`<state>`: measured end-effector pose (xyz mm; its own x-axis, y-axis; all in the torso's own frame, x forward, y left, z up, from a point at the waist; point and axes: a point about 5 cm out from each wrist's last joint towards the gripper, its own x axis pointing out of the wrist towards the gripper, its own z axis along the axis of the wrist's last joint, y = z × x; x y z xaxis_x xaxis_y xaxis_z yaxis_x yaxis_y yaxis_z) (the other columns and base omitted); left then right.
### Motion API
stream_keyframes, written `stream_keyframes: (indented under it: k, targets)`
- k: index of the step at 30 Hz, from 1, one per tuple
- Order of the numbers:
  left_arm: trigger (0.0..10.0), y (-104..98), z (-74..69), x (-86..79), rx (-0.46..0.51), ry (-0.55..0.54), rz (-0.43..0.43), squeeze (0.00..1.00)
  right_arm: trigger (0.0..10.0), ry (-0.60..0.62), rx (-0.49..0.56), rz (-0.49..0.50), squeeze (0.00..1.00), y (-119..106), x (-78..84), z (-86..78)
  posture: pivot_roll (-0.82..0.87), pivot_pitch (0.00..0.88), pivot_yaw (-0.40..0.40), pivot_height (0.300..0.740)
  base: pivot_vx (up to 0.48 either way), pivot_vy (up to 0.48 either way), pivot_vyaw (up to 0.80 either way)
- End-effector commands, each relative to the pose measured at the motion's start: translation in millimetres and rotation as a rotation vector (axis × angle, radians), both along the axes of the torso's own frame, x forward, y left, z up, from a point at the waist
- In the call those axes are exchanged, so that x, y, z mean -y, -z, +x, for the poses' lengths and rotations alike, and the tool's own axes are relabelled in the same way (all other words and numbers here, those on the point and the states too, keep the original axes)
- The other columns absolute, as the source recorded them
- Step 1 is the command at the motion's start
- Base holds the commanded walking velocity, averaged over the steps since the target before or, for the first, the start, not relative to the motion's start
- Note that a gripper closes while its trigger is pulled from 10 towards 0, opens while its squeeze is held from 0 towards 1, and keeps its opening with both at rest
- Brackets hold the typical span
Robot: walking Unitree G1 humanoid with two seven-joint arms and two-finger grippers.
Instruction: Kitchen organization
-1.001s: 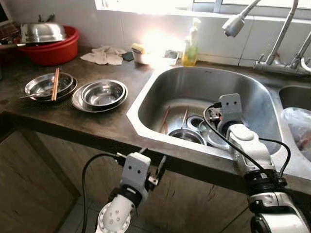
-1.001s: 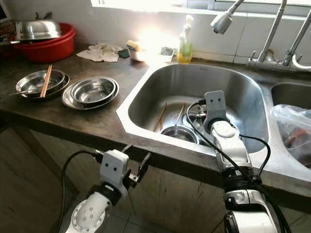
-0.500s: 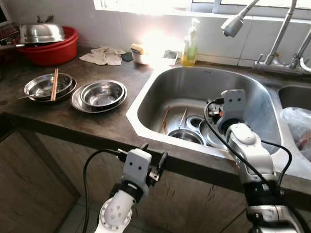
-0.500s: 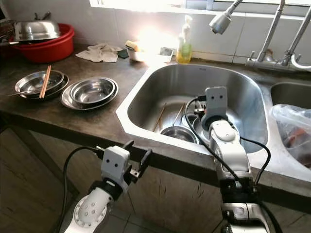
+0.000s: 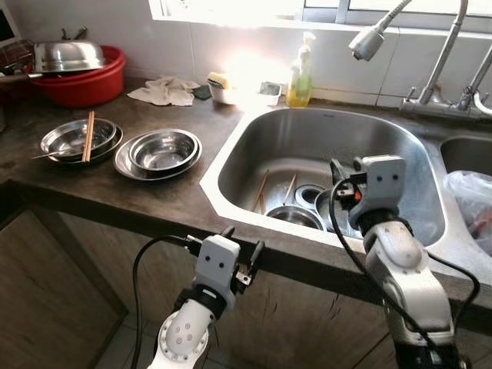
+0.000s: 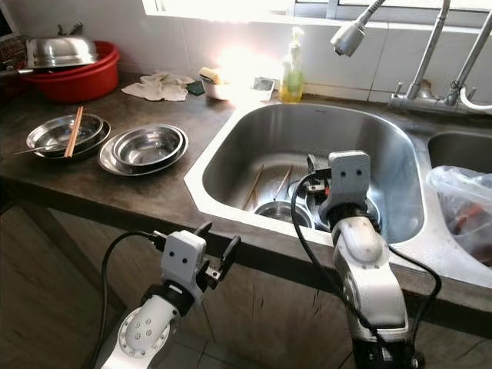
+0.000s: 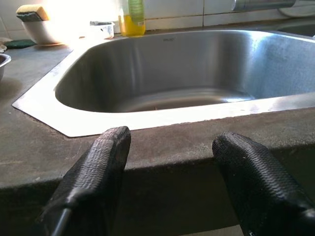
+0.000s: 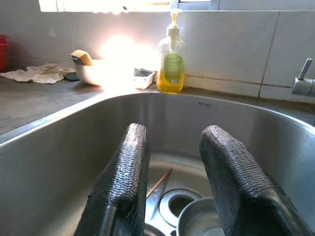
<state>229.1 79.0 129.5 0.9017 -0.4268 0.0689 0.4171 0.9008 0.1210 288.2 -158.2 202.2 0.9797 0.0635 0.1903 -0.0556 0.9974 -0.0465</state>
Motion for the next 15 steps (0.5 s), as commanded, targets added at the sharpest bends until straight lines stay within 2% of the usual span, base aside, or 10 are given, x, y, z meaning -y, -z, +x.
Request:
stream_keyframes:
  k: [1,3,13,15]
  targets:
    - [10.0,1.1,1.7,-0.5,0.000,0.004,-0.002,0.00,10.0,-0.011,0.041,0.007,0.00,-6.4,-2.1,-4.8,0.09,0.018,-0.014,0.740,0.000,0.000,0.00]
    - [10.0,1.7,2.2,-1.4,-0.003,0.000,0.002,0.00,10.0,-0.007,0.034,0.016,0.00,0.7,-4.8,-15.4,0.09,0.014,-0.010,0.740,0.000,0.000,0.00]
    - [10.0,4.5,2.6,-2.5,-0.018,-0.004,-0.001,0.00,10.0,0.000,0.020,0.028,0.00,11.2,-11.7,-31.0,0.09,0.000,-0.001,0.740,0.000,0.000,0.00]
    - [10.0,5.1,1.6,-2.8,-0.029,0.006,-0.001,0.00,10.0,-0.022,0.006,0.022,0.00,16.4,-14.1,-37.1,0.09,0.000,0.002,0.740,0.000,0.000,0.43]
